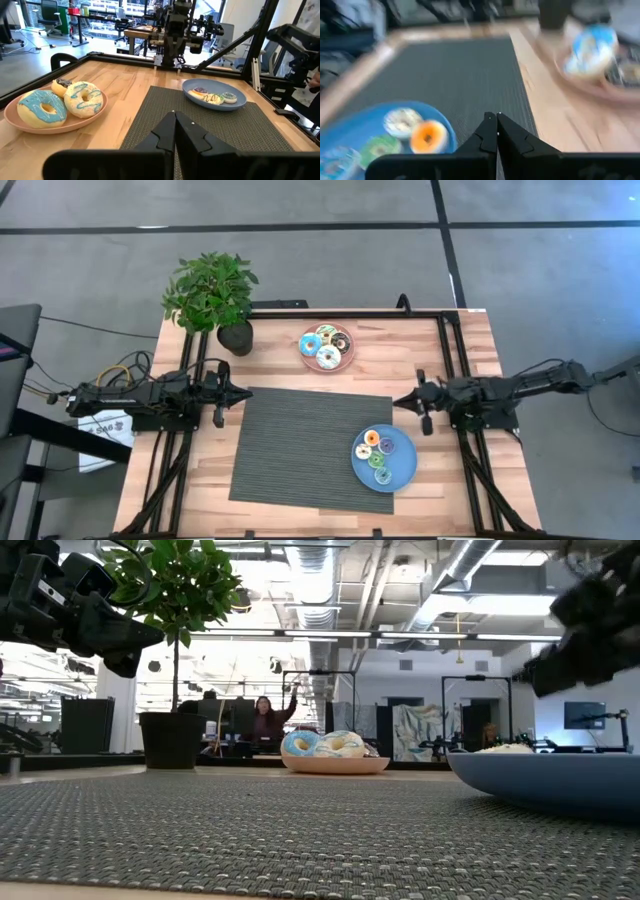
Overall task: Pick & Place donuts
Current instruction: Return to Home Position
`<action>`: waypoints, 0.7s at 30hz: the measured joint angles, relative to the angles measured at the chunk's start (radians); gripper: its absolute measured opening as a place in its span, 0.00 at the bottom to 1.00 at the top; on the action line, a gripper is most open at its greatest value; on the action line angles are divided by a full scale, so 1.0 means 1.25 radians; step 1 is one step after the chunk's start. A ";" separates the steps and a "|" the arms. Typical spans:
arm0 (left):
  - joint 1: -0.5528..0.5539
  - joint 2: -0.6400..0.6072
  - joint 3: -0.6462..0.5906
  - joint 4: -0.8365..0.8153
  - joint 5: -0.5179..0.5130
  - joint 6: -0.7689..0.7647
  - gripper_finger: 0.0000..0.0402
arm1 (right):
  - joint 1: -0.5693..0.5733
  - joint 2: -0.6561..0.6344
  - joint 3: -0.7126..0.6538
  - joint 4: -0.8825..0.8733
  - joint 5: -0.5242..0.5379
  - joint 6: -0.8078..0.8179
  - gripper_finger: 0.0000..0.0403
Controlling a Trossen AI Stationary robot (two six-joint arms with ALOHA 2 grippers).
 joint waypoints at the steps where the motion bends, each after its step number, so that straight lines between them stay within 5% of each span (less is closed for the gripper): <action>1: 0.000 0.000 0.000 0.000 0.000 0.000 0.00 | -0.001 -0.022 -0.004 0.014 -0.018 -0.015 0.00; 13: 0.000 0.000 0.000 0.000 0.000 0.000 0.00 | -0.068 -0.255 -0.008 0.014 -0.046 -0.044 0.00; 21: 0.000 0.000 0.000 0.000 0.000 0.000 0.00 | -0.079 -0.253 0.009 -0.047 -0.103 -0.004 0.00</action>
